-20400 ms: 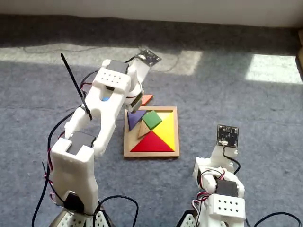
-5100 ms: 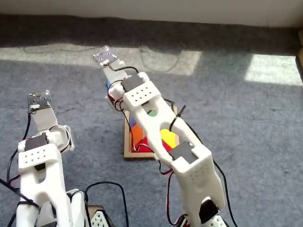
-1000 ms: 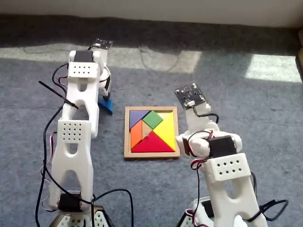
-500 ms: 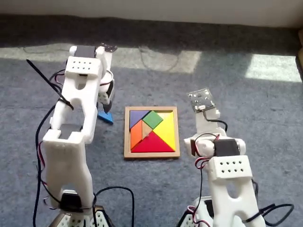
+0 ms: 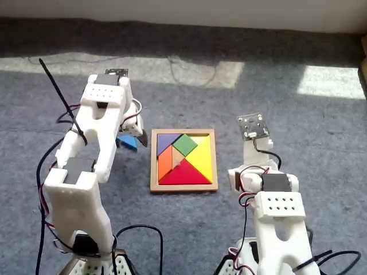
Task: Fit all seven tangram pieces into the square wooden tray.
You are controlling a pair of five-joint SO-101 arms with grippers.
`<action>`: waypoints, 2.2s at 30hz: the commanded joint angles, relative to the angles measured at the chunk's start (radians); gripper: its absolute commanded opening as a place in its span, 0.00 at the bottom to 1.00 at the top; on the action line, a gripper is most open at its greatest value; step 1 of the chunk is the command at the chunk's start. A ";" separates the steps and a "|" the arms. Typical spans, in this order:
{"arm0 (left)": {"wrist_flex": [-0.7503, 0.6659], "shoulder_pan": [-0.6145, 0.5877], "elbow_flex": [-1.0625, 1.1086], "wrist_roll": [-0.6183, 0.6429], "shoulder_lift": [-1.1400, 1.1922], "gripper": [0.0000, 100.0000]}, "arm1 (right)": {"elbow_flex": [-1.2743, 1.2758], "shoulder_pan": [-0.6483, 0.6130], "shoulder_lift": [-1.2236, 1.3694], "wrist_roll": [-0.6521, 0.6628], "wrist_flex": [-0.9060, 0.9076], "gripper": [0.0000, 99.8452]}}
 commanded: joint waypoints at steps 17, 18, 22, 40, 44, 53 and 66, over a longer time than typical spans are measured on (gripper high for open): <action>-0.288 -0.077 0.173 0.153 -0.051 0.27 | -0.010 0.010 -0.030 -0.008 -0.021 0.01; -0.288 -0.077 0.171 0.153 -0.051 0.27 | -0.010 0.010 -0.030 -0.008 -0.021 0.01; -0.288 -0.084 0.173 0.230 -0.051 0.25 | -0.008 0.010 -0.030 -0.006 -0.021 0.01; -0.316 -0.107 0.177 0.252 -0.051 0.24 | -0.008 0.010 -0.030 -0.006 -0.019 0.01; -0.316 -0.107 0.177 0.249 -0.051 0.17 | -0.008 0.010 -0.030 -0.003 -0.019 0.01; -0.316 -0.102 0.177 0.244 -0.053 0.14 | -0.008 0.010 -0.030 -0.003 -0.019 0.01; -0.196 -0.002 0.120 -0.020 -0.200 0.14 | -0.008 0.010 -0.030 -0.003 -0.018 0.01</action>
